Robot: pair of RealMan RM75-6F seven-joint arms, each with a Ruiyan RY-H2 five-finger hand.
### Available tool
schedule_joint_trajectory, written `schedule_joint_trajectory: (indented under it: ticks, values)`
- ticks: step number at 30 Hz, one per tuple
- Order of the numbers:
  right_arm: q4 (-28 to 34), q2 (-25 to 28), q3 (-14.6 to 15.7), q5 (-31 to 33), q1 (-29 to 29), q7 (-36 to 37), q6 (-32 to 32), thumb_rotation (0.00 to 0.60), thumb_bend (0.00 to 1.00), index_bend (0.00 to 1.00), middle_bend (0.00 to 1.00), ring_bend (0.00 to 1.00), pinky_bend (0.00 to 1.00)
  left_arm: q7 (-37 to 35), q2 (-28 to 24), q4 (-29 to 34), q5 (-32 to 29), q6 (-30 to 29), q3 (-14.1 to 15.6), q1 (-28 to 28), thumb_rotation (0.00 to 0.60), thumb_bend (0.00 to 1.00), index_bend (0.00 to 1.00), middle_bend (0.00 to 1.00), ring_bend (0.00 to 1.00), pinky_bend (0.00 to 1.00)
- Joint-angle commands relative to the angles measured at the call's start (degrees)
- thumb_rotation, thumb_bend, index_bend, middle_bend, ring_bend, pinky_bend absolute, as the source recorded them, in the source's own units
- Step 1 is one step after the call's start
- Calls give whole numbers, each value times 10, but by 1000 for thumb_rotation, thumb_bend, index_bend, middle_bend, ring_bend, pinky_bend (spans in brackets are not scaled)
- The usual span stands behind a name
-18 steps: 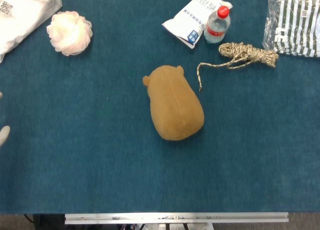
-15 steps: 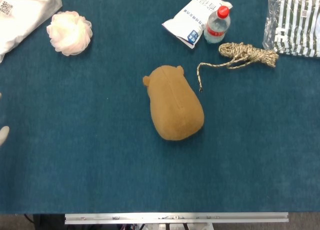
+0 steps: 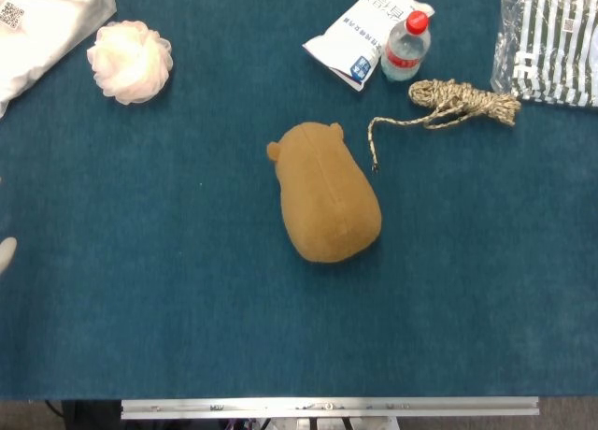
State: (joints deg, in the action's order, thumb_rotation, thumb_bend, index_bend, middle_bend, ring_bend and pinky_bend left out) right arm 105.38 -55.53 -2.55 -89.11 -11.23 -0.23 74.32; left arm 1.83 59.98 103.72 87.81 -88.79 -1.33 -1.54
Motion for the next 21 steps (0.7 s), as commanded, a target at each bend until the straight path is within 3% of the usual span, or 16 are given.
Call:
schedule_joint_trajectory:
  ticks: [1, 5, 13, 21]
  values:
    - [13, 1, 3, -26, -28, 25, -35, 600, 259, 67, 232, 83, 170, -3, -1, 1, 1, -2, 1, 1, 600, 221, 288, 276, 201, 197]
    - [30, -1, 11, -53, -70, 64, -93, 600, 272, 67, 232, 83, 176, -11, -3, 2, 0, -7, 0, 5, 600, 220, 288, 277, 201, 197]
    - [50, -47, 20, -86, -157, 141, -201, 600, 407, 67, 246, 89, 216, -15, -6, 3, 5, -12, 4, 10, 600, 220, 288, 277, 201, 197]
    - [51, -94, 34, -100, -228, 221, -277, 600, 409, 73, 258, 97, 216, -22, -8, 1, -1, -20, 5, 19, 600, 220, 288, 277, 202, 197]
